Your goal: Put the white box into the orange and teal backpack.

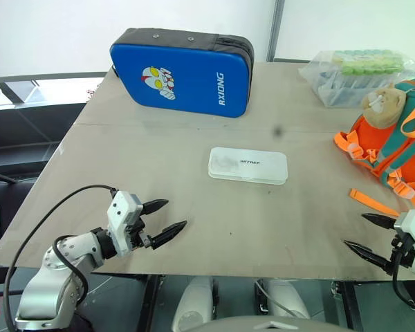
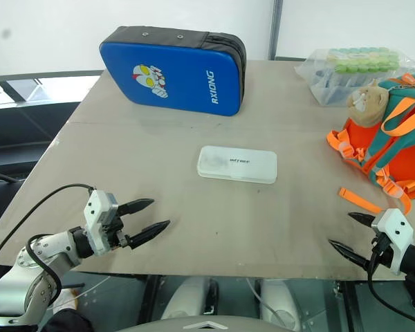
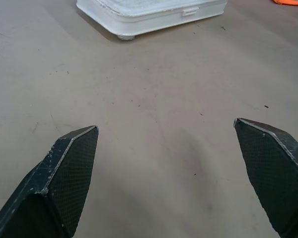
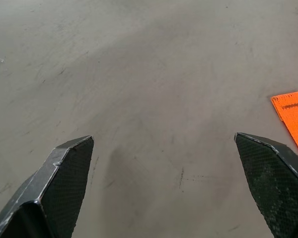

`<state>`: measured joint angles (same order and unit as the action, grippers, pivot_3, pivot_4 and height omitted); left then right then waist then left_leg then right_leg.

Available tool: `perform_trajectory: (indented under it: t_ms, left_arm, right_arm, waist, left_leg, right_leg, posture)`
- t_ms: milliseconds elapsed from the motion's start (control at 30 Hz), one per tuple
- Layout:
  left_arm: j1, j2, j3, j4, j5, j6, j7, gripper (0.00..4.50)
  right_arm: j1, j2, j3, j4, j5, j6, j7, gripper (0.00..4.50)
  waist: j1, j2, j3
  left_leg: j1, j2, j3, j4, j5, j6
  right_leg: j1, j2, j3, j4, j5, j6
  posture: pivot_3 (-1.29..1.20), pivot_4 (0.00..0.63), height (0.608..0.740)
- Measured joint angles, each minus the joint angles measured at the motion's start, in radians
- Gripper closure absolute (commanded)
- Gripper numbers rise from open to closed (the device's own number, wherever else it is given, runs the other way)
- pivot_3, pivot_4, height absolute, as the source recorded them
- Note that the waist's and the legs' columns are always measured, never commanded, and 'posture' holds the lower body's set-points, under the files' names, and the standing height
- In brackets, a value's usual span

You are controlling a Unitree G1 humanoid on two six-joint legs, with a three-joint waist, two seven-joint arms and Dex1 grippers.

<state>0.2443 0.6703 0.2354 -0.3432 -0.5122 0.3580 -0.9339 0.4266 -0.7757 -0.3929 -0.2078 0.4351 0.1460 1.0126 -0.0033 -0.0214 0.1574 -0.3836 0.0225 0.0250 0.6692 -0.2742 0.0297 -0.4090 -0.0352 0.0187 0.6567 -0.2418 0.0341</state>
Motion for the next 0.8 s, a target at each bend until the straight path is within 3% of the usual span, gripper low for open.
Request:
perform_trajectory:
  t_ms: [67,133,233,367,400,467,600,633,700,800]
  left_arm:
    - [-0.001,0.0,0.0,0.0,-0.001,0.002,0.002,0.02]
    - [-0.07,-0.032,-0.001,0.001,-0.024,0.062,0.067,0.02]
    - [-0.163,-0.08,0.002,-0.015,-0.067,0.154,0.179,0.02]
    - [-0.24,-0.119,0.009,-0.016,-0.119,0.279,0.3,0.02]
    - [-0.299,-0.141,0.007,-0.01,-0.128,0.331,0.354,0.41]
    - [-0.384,-0.16,-0.001,0.009,-0.133,0.385,0.424,0.87]
    - [-0.492,-0.198,-0.022,0.1,-0.076,0.423,0.53,2.8]
    - [-0.537,-0.222,-0.052,0.142,-0.039,0.419,0.566,3.42]
    - [-0.568,-0.246,-0.081,0.182,0.0,0.404,0.594,4.3]
    - [-0.613,-0.271,-0.147,0.257,0.082,0.366,0.623,4.41]
  right_arm:
    - [-0.003,0.002,0.0,0.0,0.0,0.0,-0.002,0.02]
    - [-0.119,0.093,0.019,-0.035,0.033,0.044,-0.091,0.02]
    - [-0.244,0.144,0.061,-0.11,0.087,0.142,-0.197,0.02]
    - [-0.362,0.151,0.108,-0.141,0.082,0.261,-0.312,0.02]
    - [-0.443,0.152,0.148,-0.119,0.069,0.319,-0.355,0.6]
    - [-0.537,0.153,0.194,-0.082,0.035,0.365,-0.399,1.33]
    - [-0.647,0.171,0.266,0.012,-0.043,0.401,-0.462,3.25]
    - [-0.69,0.188,0.311,0.04,-0.09,0.4,-0.492,3.94]
    - [-0.722,0.205,0.355,0.061,-0.131,0.399,-0.513,4.5]
    - [-0.766,0.221,0.425,0.099,-0.201,0.411,-0.541,4.5]
  waist:
    - [0.0,0.0,0.0]
    - [-0.004,-0.001,0.0]
    - [-0.006,0.0,0.0]
    - [-0.005,-0.001,0.0]
    - [-0.005,-0.001,0.0]
    - [-0.002,-0.002,0.0]
    - [-0.002,-0.001,0.0]
    - [-0.003,-0.001,0.0]
    - [-0.004,-0.002,0.0]
    - [-0.004,-0.001,0.0]
  left_leg:
    - [0.0,0.0,0.0,0.0,0.0,0.0]
    - [0.0,0.001,0.0,0.001,0.0,0.0]
    - [0.001,0.0,0.0,0.001,0.0,0.0]
    - [0.0,0.0,-0.001,0.001,0.0,0.0]
    - [-0.002,-0.001,-0.001,0.001,0.0,0.0]
    - [-0.002,-0.001,-0.003,0.001,0.0,0.0]
    - [-0.004,-0.002,-0.003,0.001,0.0,0.0]
    - [-0.004,-0.002,-0.003,0.001,0.0,0.0]
    - [-0.005,-0.002,-0.003,0.001,0.0,0.0]
    - [-0.006,-0.002,-0.003,0.001,0.0,0.0]
  right_leg:
    - [0.0,0.0,0.0,0.0,0.0,0.0]
    - [0.0,0.001,0.0,0.001,0.0,0.0]
    - [0.001,0.0,0.001,0.003,0.001,0.001]
    - [0.0,0.001,0.0,0.003,0.003,0.004]
    - [-0.001,0.001,0.0,0.003,0.003,0.004]
    - [-0.001,0.001,-0.002,0.002,0.003,0.004]
    - [-0.002,0.001,-0.002,0.001,0.003,0.004]
    - [-0.003,0.001,-0.002,0.001,0.003,0.004]
    - [-0.003,0.001,-0.002,0.0,0.003,0.004]
    - [-0.004,0.0,-0.002,0.001,0.003,0.004]
  posture:
    - [0.0,0.15,0.74]
    - [0.0,0.15,0.74]
    - [0.0,0.15,0.74]
    - [0.0,0.15,0.74]
    - [0.0,0.15,0.74]
    - [0.0,0.15,0.74]
    - [0.0,0.15,0.74]
    - [0.0,0.15,0.74]
    - [0.0,0.15,0.74]
    - [0.0,0.15,0.74]
